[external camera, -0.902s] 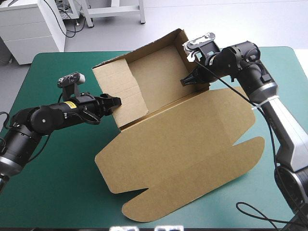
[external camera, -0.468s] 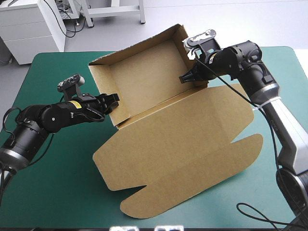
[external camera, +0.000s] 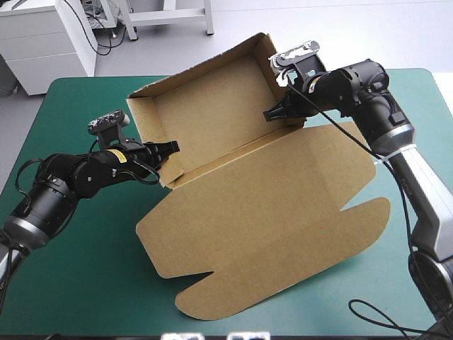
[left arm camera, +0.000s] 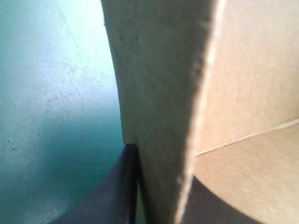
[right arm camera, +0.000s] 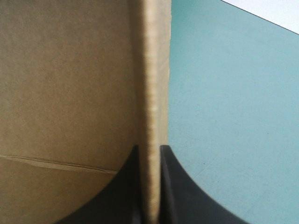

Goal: Fold the box

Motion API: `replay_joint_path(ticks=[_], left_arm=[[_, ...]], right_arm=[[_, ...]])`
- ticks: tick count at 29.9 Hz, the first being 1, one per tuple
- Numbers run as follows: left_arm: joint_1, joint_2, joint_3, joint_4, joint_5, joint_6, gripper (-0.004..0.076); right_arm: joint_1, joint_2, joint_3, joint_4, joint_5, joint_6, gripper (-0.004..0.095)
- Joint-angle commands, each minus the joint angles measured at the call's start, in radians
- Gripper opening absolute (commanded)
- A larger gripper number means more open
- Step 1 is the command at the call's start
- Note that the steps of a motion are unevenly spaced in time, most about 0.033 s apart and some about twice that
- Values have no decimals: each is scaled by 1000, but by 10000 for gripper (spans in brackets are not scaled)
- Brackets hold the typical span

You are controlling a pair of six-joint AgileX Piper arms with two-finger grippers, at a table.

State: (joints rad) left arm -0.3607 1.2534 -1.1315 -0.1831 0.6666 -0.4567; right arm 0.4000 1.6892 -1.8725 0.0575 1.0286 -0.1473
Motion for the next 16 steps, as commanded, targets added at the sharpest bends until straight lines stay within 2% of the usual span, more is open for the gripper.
replay_joint_path(ticks=[1,3,8,11,13,16], left_arm=[[-8,-31,-34,28,-47,22,-8],[-10,-28,-43,91,-7,22,-8],[-9,39,-147,225,171,24,-8],[-9,114,-246,211,258,92,-8],[-9,185,-333,206,354,126,-8],[-9,295,-450,212,445,165,-8]], right_arm=[[-2,-59,-38,18,-75,10,-15],[-2,-59,-36,-6,-74,41,-15],[-4,-47,-36,-149,-43,183,-16],[-4,-26,-35,-175,46,195,-16],[-4,2,-35,-190,113,195,-17],[-4,40,-35,-194,154,195,-18]])
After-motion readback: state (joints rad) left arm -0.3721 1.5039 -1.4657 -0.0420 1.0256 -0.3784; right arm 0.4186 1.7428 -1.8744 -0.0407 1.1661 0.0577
